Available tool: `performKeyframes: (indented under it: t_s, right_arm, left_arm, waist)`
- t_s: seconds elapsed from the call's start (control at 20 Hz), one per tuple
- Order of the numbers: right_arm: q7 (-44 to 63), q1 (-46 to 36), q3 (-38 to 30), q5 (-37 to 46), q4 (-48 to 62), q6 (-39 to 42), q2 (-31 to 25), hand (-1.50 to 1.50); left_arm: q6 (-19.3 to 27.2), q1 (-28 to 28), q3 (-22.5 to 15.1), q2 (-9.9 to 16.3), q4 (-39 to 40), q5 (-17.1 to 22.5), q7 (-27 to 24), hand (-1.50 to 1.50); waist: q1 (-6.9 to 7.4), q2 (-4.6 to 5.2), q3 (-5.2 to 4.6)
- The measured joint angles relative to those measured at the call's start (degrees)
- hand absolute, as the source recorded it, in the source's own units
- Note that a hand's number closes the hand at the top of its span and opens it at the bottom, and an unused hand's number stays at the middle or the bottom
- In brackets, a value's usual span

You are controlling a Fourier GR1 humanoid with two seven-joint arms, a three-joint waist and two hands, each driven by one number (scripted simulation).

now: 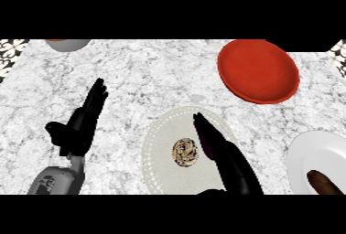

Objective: Pick the cupcake from the placemat and place it in the bowl

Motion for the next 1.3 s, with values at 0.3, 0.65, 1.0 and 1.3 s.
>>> performKeyframes:
  t_s: [0.3, 0.65, 1.0, 1.3]
  right_arm:
    - [-3.69, 2.72, -0.74, -1.96, -1.64, 0.06, 1.01, -1.50]
    - [-7.83, 3.95, -0.44, -3.49, 3.51, -2.48, 3.19, -1.50]
    - [-11.94, 4.65, -0.28, -6.13, 8.14, -5.34, 3.35, -1.50]
    - [-17.03, 3.62, -0.83, -7.14, 14.93, -7.88, 3.51, -1.50]
  left_arm:
    - [-0.38, -0.14, 0.77, -2.03, 1.13, -2.03, -0.66, 0.00]
    - [-2.40, 0.98, 2.23, -2.36, -0.64, -2.93, 0.24, 0.00]
    - [-3.51, 0.97, 3.34, -3.83, -1.42, -4.50, 1.03, 0.00]
    - [-4.75, 0.55, 4.85, -4.54, -0.17, -4.93, 0.37, 0.00]
  waist:
    - [-0.03, -0.01, 0.00]
    - [0.06, -0.02, 0.00]
    - [0.06, 0.00, 0.00]
    - [0.08, 0.01, 0.00]
